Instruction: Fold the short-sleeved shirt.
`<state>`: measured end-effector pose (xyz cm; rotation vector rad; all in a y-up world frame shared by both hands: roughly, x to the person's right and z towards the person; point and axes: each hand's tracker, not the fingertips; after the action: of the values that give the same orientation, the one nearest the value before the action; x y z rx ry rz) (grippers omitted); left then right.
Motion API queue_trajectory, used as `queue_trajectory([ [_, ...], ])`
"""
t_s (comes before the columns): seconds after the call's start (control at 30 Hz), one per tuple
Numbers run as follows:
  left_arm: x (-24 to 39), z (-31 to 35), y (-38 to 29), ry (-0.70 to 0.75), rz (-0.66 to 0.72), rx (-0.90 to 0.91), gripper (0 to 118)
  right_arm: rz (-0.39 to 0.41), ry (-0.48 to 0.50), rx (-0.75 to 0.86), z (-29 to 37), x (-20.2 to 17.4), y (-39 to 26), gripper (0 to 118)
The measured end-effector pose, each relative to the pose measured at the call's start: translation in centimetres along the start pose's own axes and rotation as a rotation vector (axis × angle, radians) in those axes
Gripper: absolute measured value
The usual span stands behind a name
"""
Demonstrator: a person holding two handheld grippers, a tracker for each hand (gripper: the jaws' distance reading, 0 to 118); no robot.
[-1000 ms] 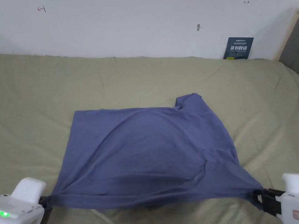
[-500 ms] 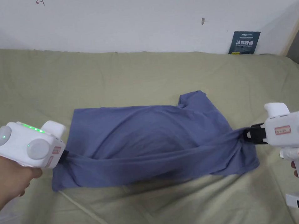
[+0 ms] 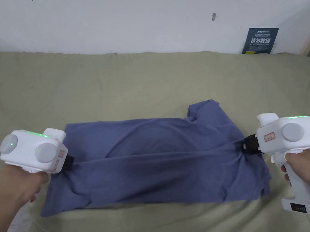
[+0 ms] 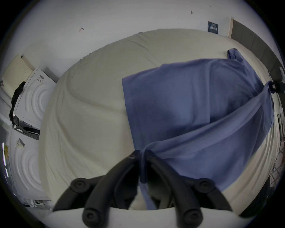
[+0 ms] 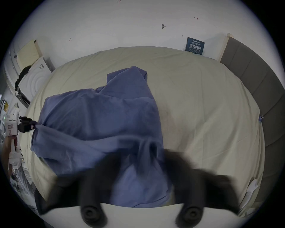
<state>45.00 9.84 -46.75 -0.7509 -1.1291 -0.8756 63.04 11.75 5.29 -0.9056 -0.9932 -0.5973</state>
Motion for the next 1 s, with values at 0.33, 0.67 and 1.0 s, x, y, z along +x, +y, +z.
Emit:
queue_trajectory([
  [0.33, -0.2, 13.1, -13.3, 0.010, 0.093, 0.391, 110, -0.024, 0.090, 0.293, 13.1, -4.0, -13.8, 118],
  [0.67, 2.7, 15.4, -26.9, -0.104, 0.249, 0.325, 0, -0.112, 0.123, 0.400, 18.6, -10.5, -30.2, 8],
  [1.0, 0.1, 8.5, -20.2, -0.025, 0.143, 0.261, 105, -0.153, 0.109, 0.345, 17.6, -10.5, -31.0, 8],
])
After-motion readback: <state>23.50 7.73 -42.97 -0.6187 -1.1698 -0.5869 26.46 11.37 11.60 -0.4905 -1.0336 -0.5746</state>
